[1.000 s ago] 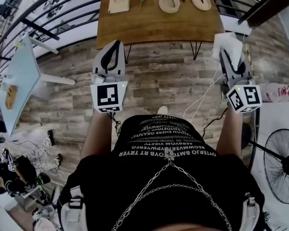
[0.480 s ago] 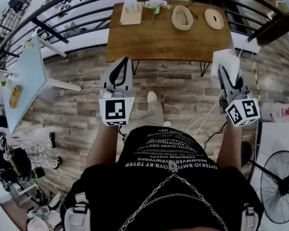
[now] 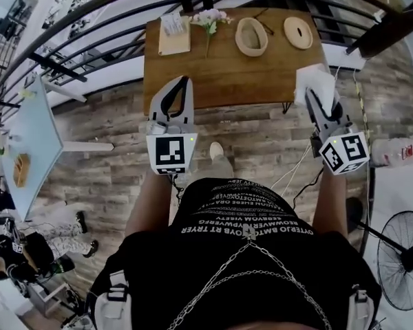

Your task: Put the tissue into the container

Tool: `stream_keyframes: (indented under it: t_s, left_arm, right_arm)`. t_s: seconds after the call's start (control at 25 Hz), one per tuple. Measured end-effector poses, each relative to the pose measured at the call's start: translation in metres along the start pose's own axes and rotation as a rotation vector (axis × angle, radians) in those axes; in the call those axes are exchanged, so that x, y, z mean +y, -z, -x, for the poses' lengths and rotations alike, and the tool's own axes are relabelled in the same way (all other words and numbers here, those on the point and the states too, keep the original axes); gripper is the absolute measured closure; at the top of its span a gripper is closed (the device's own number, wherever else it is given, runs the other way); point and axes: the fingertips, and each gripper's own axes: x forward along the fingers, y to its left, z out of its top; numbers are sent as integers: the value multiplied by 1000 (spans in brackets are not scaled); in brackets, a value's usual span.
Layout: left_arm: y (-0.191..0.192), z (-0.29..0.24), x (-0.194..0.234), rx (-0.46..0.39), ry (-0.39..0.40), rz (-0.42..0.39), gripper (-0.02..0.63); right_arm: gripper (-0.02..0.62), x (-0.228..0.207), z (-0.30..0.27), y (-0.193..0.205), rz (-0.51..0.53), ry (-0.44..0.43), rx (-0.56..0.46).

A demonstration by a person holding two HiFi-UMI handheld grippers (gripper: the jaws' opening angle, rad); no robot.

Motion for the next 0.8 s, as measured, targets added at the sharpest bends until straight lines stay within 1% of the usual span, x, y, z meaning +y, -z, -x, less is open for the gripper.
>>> stream_keyframes:
  t_s: [0.16,0.32,0.56,0.8]
  left_arm:
    - [2,-31,22,-1,9,10,577]
    - [-1,-56,42,-26,29,13,577]
    - [3,-89,74,-30,55,20,577]
    - [4,-116,82,-50,107,26,577]
  right_arm:
    - [468,-11,-34,-14,23,13,9]
    - [468,-12,-62,-26,101,34,22]
    - [468,-9,-110,-34,88,29,22]
    - [468,-11,-132,-36,104,52,43]
